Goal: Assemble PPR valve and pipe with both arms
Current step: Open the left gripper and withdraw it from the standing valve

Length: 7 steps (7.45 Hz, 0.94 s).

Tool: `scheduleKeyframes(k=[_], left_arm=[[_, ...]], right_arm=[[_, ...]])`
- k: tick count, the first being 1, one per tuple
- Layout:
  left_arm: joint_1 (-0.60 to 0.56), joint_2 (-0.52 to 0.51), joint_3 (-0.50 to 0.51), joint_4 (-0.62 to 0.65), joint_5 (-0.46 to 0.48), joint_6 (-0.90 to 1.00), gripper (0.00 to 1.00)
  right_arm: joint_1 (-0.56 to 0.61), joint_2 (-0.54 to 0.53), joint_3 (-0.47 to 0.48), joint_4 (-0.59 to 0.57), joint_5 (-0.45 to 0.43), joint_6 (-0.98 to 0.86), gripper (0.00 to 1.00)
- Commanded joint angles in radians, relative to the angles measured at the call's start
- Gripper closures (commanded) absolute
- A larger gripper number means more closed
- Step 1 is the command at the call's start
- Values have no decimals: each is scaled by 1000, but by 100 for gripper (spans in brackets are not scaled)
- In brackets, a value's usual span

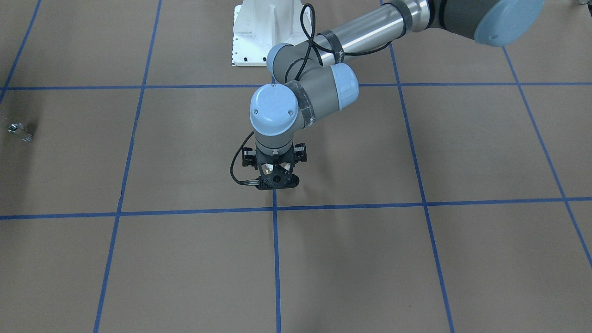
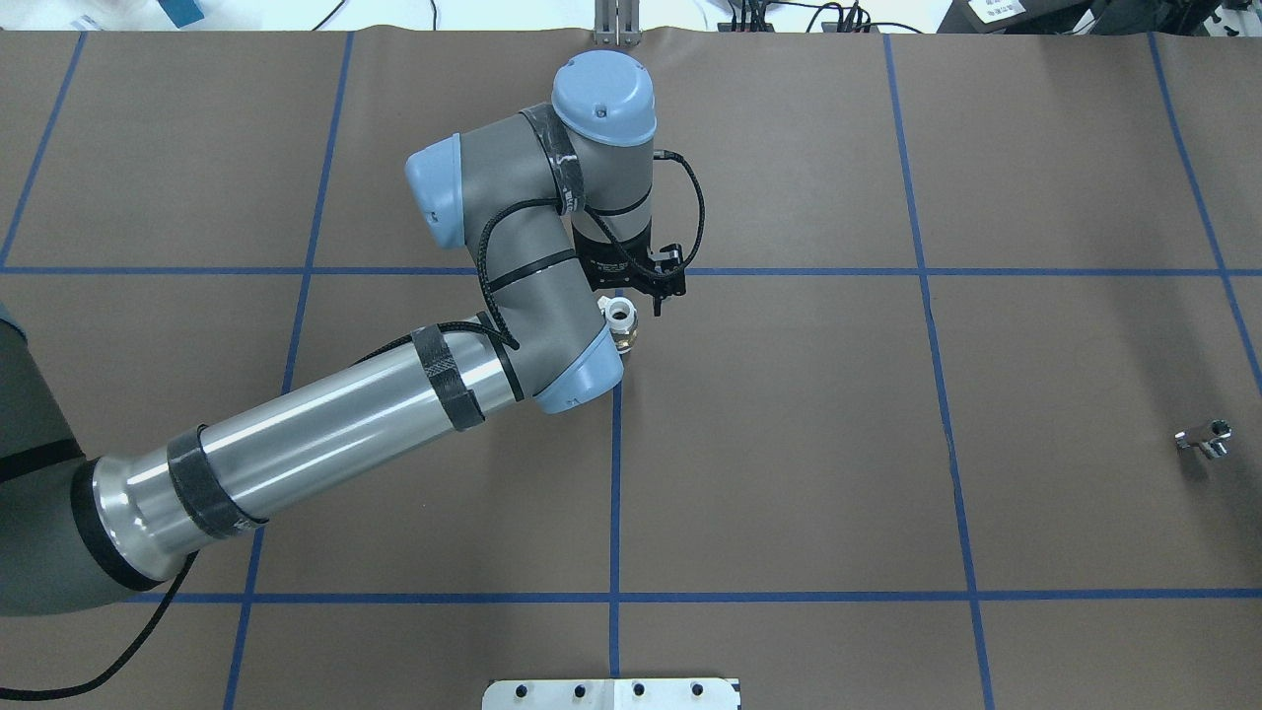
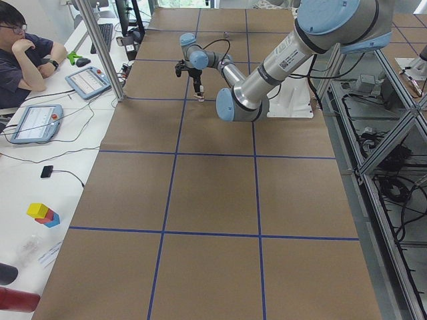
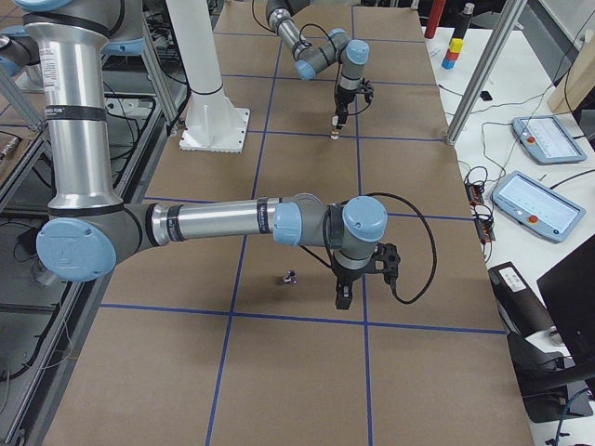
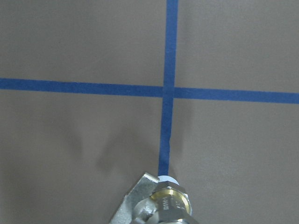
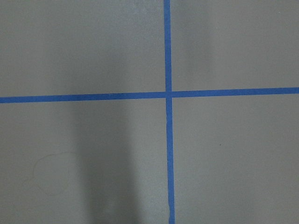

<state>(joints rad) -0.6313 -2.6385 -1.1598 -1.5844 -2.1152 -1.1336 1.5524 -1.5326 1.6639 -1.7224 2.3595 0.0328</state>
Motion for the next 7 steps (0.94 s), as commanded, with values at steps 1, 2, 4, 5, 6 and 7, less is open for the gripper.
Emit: scheduleKeyframes(k=[1,2,4,5,6,7], left_arm=[[-65,29,-128,21,-11,0,0],[-86,137,-262,18,-11,3,0],[-165,346,-456,36,-18,182,0],[-197,426,-528,38,-19,245,0],[-206,469,-567,38,-19,268,0],[-206,473,-577,53,-19,268,0]], right_arm=[[-21,5,29,0,4,12,1],[-87,17,71,1,3,92,1],[-181,3,166,3,1,211,1],[-204,-33,195,74,-8,214,0],[-233,-157,201,254,-34,222,0],[-283,-244,201,426,-64,321,0]])
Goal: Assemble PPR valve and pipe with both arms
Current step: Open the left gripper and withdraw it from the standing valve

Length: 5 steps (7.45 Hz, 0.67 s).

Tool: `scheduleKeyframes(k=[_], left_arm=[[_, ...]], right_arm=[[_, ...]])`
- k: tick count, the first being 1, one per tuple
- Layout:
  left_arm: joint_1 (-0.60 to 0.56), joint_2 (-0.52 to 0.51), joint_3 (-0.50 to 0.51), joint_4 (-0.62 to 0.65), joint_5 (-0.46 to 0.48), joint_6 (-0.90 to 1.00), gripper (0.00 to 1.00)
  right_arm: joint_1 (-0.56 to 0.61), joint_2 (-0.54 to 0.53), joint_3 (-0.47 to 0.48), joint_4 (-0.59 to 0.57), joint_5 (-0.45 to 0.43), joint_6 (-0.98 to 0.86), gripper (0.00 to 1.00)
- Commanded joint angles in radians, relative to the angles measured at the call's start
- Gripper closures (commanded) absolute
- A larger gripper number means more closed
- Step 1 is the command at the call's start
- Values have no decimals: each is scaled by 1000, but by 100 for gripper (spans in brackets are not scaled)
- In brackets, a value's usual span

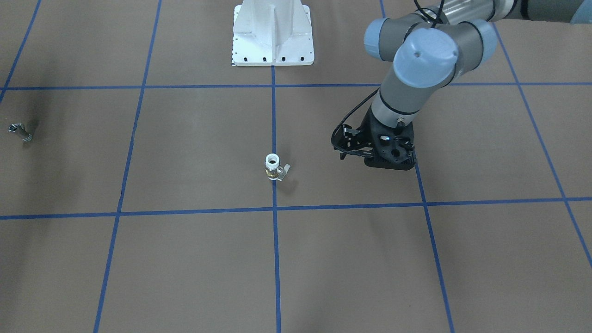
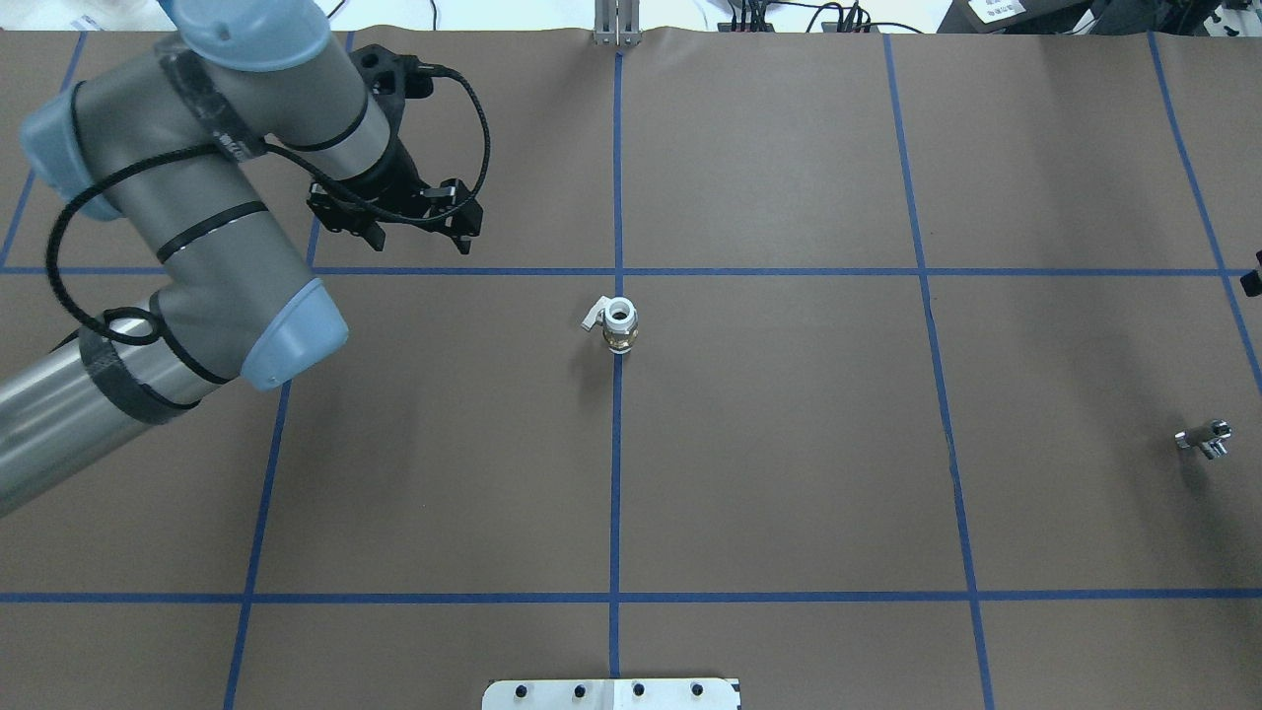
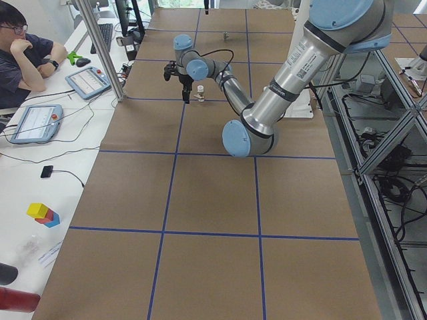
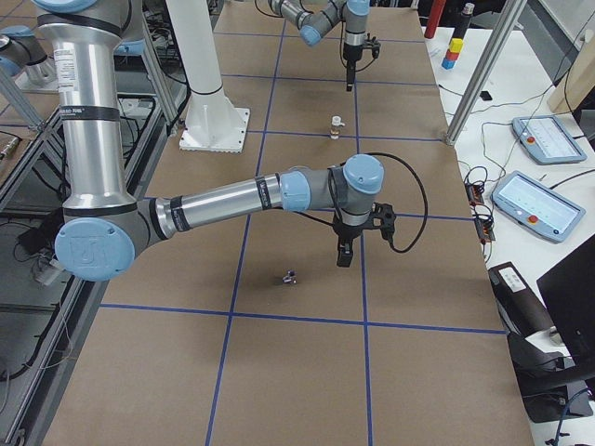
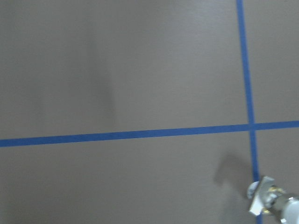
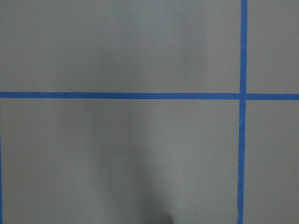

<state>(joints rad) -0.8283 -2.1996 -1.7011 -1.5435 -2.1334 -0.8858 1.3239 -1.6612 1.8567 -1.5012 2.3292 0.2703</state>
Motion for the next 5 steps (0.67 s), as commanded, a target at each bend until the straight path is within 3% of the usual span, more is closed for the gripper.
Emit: scheduleKeyframes(k=[1,5], left_arm=[[-8,34,-41,25,0,22,0],[-6,35,-32,25,1,24,0]], right_arm=[[-107,-150,6,261,-39,148,1],[-229,-147,-43,265,-100,175,1]])
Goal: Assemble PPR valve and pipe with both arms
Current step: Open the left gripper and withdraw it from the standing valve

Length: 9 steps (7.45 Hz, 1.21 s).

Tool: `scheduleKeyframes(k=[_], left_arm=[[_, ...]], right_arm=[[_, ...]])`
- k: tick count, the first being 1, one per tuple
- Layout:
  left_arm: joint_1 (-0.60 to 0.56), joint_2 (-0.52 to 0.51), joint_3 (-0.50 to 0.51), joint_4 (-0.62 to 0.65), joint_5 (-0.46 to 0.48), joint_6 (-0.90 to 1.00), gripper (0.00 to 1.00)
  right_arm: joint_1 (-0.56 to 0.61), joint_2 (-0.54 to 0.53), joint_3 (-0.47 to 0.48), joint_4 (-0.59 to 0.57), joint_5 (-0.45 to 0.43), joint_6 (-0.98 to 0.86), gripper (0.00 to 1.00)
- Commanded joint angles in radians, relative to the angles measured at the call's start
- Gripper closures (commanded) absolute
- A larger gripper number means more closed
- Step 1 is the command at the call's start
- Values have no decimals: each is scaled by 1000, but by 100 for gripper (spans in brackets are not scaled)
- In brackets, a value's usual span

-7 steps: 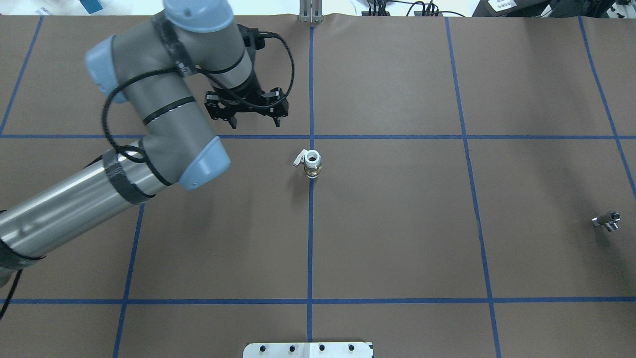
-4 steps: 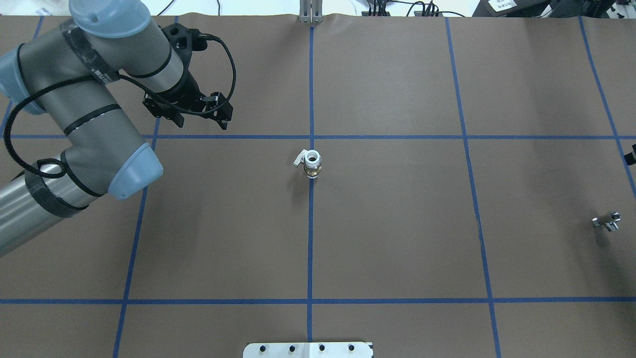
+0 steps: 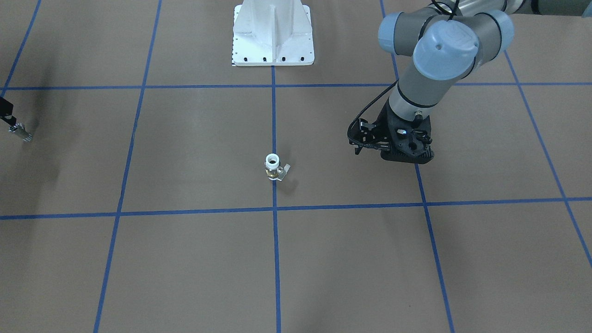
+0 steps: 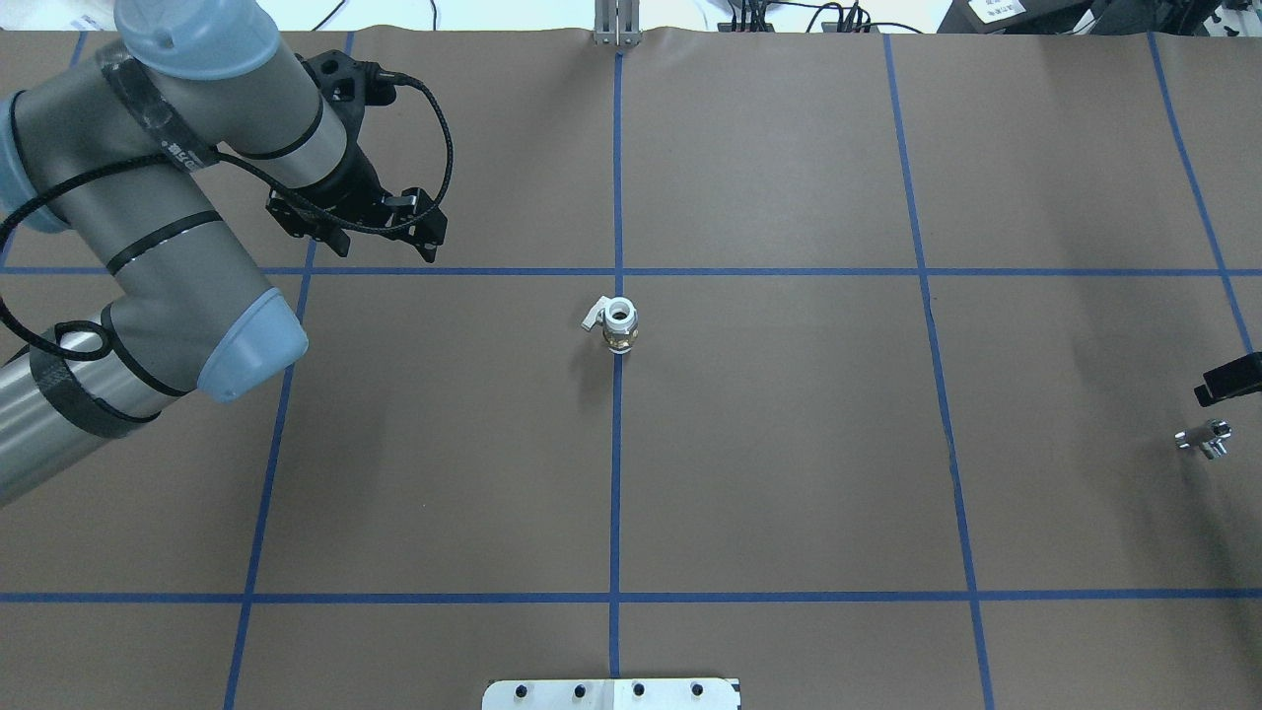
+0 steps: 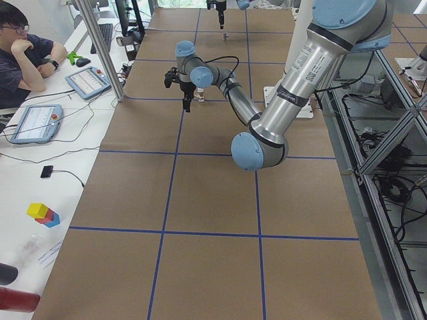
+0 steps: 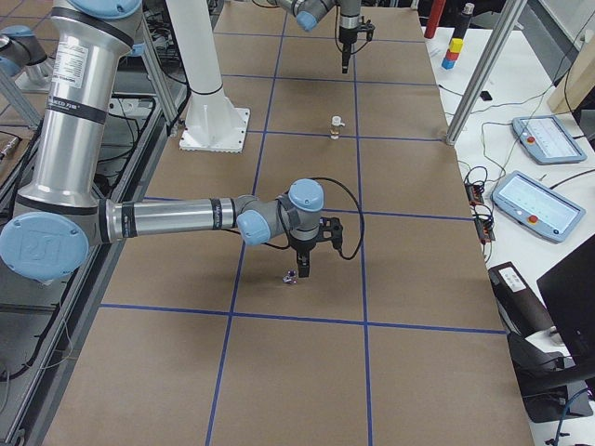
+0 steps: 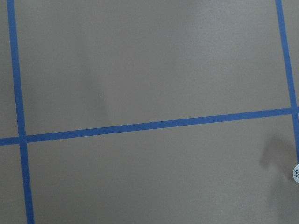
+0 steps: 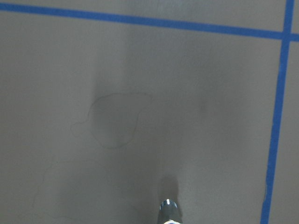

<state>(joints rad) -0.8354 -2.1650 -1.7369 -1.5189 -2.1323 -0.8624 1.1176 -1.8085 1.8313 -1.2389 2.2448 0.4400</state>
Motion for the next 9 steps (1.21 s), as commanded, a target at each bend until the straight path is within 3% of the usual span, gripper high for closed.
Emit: scheduleKeyframes(k=[1,6,9], left_arm=[[1,1,5,0,0,2,0],[4,2,13,0,8,2,0],[5,2,13,0,8,2,0]], right_arm=[[-30,1,-20,3,-16,5,1],[-61,6,-56,4,-17,-6,1],[-77,51,-133,6,-13,-9,2]])
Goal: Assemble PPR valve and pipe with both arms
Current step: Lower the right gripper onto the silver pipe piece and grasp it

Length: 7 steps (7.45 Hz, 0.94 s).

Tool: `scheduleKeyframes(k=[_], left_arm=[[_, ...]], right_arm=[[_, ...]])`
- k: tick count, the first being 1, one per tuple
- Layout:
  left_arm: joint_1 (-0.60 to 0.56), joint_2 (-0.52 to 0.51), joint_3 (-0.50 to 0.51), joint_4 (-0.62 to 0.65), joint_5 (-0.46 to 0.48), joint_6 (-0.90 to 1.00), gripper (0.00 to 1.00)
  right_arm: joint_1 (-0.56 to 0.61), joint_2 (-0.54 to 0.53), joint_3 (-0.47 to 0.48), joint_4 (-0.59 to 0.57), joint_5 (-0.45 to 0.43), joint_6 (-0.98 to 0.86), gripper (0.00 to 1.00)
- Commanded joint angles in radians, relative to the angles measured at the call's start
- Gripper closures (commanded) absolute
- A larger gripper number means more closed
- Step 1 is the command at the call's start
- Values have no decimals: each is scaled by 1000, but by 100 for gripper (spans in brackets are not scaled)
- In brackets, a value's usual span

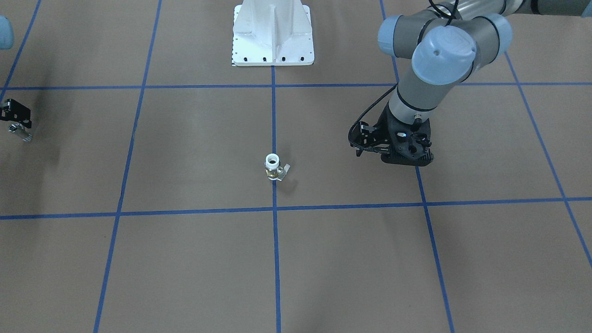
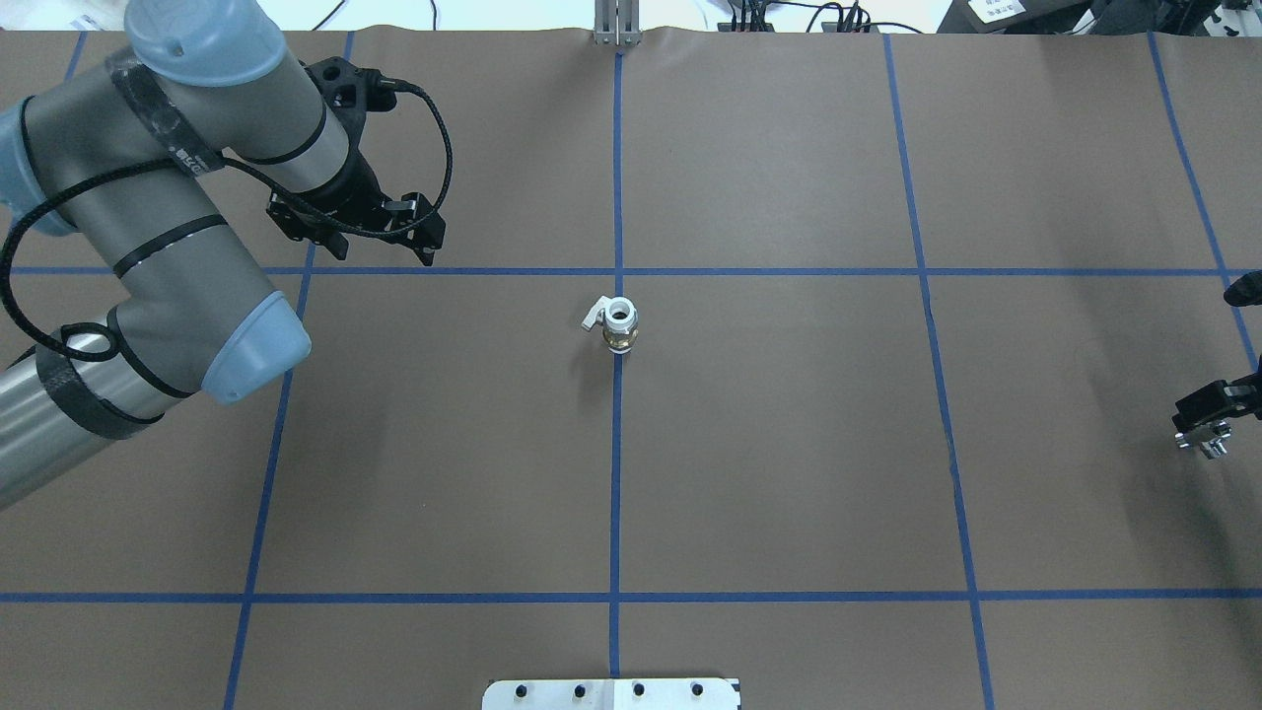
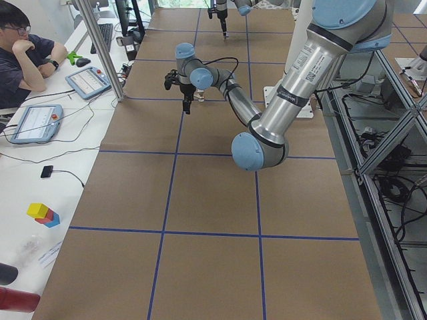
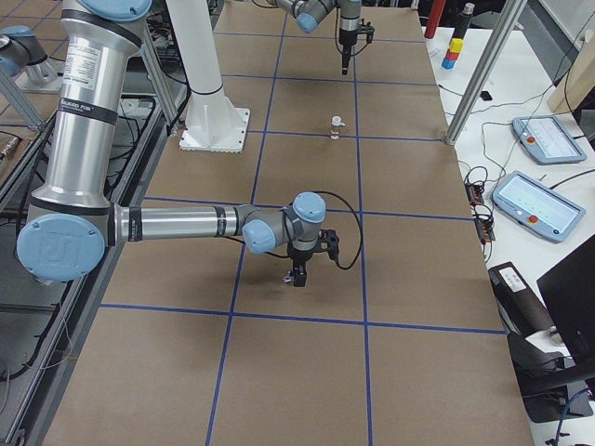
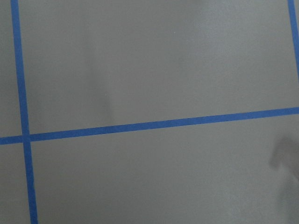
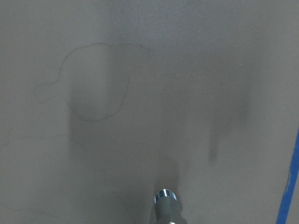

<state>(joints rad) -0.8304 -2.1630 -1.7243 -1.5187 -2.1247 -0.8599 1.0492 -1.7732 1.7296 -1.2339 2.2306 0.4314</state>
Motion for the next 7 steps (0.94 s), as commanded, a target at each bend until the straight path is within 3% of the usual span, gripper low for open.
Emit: scheduleKeyframes(k=[1,3,5,7], left_arm=[[1,0,0,0,0,-1,0],[1,0,3,0,0,1,0],[1,0,6,-2,0,1,0],[-1,0,6,-2,2,-1,0]], right_arm=[[-11,14,-32,1,1,0,8],[-18,14,-32,1,3,-2,14],[-23,14,-32,1,3,-3,45],[-26,14,-32,1,3,-6,50]])
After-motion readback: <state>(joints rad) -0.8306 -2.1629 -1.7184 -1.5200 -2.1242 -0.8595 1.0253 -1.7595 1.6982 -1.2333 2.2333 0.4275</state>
